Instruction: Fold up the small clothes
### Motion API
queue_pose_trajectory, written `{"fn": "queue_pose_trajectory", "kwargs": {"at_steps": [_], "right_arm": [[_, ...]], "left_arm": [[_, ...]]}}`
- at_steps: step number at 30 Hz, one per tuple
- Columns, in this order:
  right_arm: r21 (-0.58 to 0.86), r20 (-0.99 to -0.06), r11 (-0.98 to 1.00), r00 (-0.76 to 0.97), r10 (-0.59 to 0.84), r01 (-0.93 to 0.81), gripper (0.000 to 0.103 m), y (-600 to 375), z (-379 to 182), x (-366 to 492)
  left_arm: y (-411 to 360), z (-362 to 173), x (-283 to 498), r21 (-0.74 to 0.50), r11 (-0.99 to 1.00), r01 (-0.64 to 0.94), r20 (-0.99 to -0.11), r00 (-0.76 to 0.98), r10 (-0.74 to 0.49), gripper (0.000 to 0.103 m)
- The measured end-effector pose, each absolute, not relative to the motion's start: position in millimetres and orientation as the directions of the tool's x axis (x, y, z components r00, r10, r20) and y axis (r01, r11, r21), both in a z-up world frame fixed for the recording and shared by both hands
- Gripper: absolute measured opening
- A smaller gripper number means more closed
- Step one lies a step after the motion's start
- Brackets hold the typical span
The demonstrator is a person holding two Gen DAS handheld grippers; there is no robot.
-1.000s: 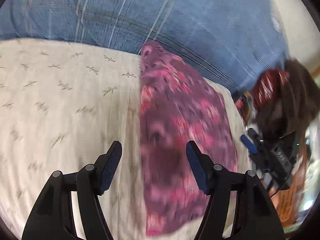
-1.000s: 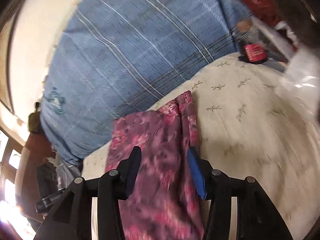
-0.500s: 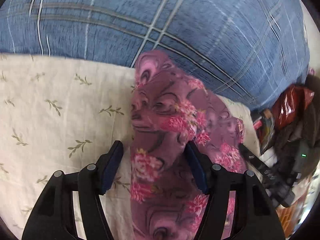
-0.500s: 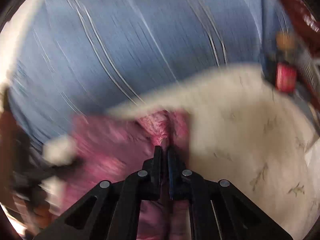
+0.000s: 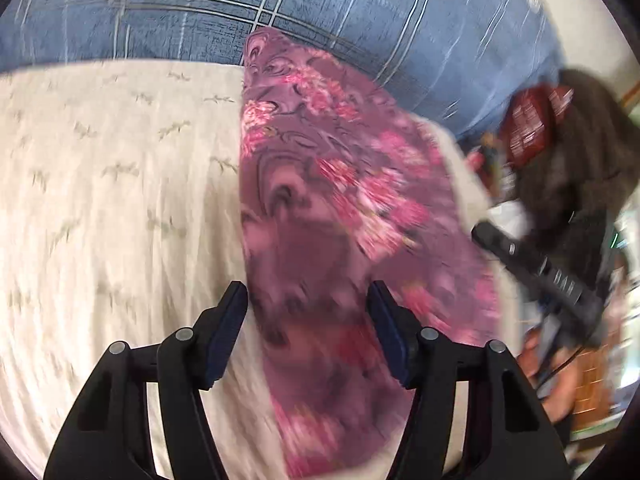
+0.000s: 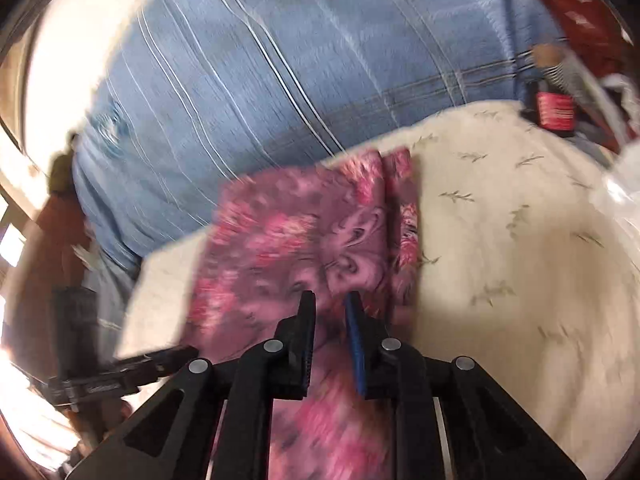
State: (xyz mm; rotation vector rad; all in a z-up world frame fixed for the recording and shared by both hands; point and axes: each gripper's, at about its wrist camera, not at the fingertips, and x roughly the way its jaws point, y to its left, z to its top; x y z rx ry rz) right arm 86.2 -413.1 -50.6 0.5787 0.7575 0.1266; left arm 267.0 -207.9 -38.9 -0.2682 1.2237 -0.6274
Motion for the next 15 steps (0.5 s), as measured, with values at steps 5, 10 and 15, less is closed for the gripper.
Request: {"fn": "queue_pose_trajectory", "kwargs": {"at_steps": [5,10,15], "right_arm": [[0.48,-0.687,0.876,0.637,0.35,0.036,0.018,-398.7,-84.5,38.0],[0.555,-0.633,0.828,0.687,0.357,0.081,0.021,-409.0,-66.4,33.9],[0.57,-0.604,0.797,0.76,0.241,0.2,0.054,-439.5,-44.3,33.7]], "left_arm": [[-197.4,-54.7,235.6,-0.467,0.821,0.327,-0.818,0.192,-0.542,0.061],[-198.0,-31.0,220.5,-0.422,0.815,0.397,-0.822,0.21,-0.529,0.061],[-167.3,-12.5,257.1,-0.494,0.825,0.276,-0.787,0.26,-0.559,0.063]]}}
